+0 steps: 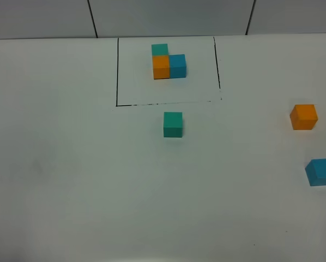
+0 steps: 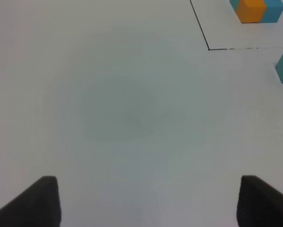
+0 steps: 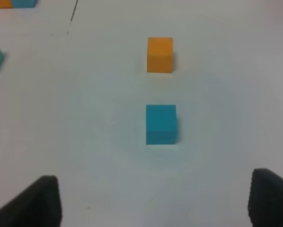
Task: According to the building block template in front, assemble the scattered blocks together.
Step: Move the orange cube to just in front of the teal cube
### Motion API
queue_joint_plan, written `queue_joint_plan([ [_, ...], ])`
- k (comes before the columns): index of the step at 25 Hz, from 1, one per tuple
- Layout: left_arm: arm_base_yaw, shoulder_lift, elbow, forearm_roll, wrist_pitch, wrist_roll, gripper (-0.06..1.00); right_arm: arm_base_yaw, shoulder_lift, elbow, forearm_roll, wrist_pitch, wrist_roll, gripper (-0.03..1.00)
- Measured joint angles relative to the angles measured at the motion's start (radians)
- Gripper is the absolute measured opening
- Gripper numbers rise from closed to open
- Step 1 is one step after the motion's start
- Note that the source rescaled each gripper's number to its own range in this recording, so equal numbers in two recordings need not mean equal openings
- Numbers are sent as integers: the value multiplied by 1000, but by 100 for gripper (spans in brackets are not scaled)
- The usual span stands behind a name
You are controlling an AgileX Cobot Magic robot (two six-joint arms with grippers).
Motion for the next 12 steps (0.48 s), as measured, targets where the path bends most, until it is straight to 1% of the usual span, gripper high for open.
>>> queue_joint_plan([
  [6,0,0,0,1,0,3,71,0,0,0,0,0,0,64],
  [12,0,0,0,1,0,31,71,0,0,0,0,0,0,64],
])
